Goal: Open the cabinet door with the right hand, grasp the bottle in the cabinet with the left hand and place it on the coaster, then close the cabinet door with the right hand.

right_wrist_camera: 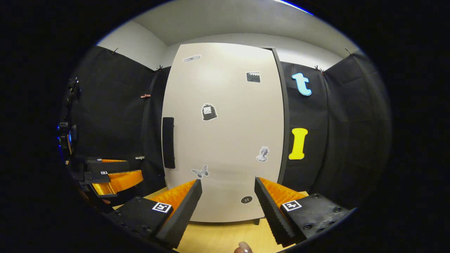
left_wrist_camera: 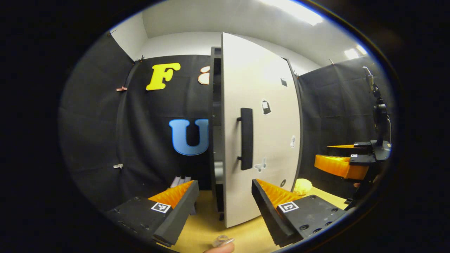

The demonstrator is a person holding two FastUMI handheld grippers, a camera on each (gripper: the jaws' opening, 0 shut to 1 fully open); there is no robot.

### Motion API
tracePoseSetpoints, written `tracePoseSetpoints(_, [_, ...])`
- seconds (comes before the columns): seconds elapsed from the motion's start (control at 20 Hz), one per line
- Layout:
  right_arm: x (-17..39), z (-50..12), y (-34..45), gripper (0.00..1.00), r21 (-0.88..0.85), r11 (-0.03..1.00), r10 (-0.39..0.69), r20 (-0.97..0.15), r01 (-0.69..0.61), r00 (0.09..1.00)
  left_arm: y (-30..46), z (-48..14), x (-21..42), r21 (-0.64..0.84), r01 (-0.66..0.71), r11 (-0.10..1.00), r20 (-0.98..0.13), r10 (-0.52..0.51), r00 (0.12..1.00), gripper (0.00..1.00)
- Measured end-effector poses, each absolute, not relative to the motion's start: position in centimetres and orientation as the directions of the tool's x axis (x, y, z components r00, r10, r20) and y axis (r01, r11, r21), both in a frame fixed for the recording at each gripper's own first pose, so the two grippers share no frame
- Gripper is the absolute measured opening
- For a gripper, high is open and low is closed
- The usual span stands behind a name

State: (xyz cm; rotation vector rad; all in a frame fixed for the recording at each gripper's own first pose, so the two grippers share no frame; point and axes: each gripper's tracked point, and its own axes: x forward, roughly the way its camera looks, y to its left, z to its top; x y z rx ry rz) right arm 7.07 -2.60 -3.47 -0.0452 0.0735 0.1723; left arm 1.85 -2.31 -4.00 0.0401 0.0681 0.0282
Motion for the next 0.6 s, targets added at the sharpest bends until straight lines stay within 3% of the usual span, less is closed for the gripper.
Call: tracePoseSetpoints(0.6, [6.2, -2.6, -4.2, 0.98, 0.011, 0.991, 0.134, -0.046, -0.134, 0.99, -6.2, -2.8, 4.0, 0.022, 0.065, 0.998, -0.032, -0.064, 0.997, 0.95])
